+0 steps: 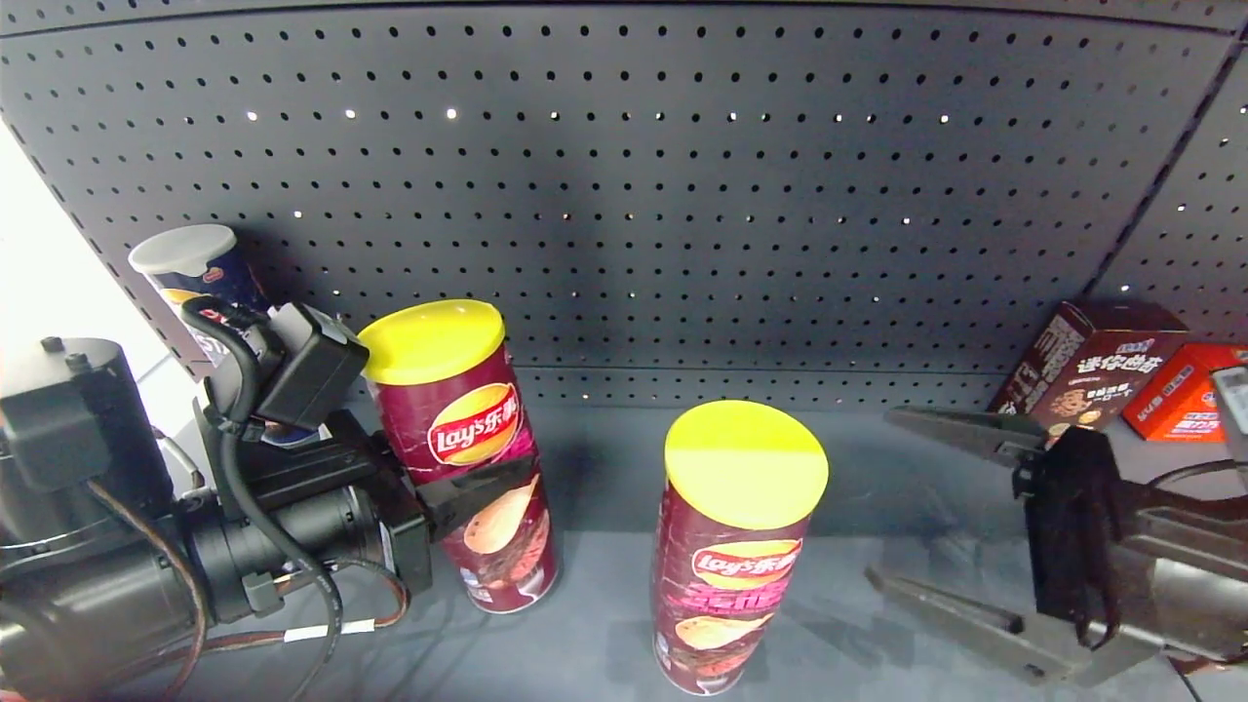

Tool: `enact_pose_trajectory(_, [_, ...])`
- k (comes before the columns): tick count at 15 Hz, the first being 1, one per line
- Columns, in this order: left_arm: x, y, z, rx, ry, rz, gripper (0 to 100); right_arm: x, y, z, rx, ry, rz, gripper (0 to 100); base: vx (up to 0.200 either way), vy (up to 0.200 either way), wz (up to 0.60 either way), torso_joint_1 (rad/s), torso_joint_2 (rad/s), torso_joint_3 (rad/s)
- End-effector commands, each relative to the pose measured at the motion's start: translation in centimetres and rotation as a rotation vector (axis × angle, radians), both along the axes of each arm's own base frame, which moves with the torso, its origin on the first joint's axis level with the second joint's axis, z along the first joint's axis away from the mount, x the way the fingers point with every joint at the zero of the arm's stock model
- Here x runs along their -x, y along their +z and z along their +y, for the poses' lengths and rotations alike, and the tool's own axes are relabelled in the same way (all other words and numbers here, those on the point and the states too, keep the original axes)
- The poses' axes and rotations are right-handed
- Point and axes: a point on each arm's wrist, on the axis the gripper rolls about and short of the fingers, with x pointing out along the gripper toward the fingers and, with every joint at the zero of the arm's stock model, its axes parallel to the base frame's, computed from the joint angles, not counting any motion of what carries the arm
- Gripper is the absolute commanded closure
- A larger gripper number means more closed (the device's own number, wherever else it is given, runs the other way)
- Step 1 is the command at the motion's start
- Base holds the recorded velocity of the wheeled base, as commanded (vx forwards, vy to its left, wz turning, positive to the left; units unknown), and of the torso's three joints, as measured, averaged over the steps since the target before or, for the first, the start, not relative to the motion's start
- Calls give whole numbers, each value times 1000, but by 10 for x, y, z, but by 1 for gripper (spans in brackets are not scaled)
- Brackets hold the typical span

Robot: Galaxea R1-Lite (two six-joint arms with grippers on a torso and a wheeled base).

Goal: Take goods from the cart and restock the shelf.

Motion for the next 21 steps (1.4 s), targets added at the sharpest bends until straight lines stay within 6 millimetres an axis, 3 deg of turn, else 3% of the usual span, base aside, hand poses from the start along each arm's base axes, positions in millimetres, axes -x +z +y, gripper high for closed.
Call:
enact_pose_trajectory(1, [0,0,0,0,0,0,100,12,32,-17,-70,-107,-93,0,0,0,0,0,0,0])
enact_pose_trajectory(3, [0,0,0,0,0,0,100,19,45,-23,-89,-204,-91,0,0,0,0,0,0,0])
enact_pose_trajectory(6, [2,1,1,3,1,-6,100,36,42,-35,-65,-320,-52,0,0,0,0,0,0,0])
enact_pose_trajectory(8, [5,-2,2,-1,0,2,100,49,28,-45,-25,-414,-83,0,0,0,0,0,0,0])
enact_pose_trajectory(16, [8,3,4,9,1,-17,100,113,-15,-80,26,-391,-32,0,0,0,0,0,0,0])
enact_pose_trajectory(17, [7,4,5,11,3,-21,100,126,-29,-88,41,-389,-3,0,0,0,0,0,0,0])
enact_pose_trajectory(21, [7,5,4,12,1,-26,100,144,-62,-99,4,-386,60,0,0,0,0,0,0,0])
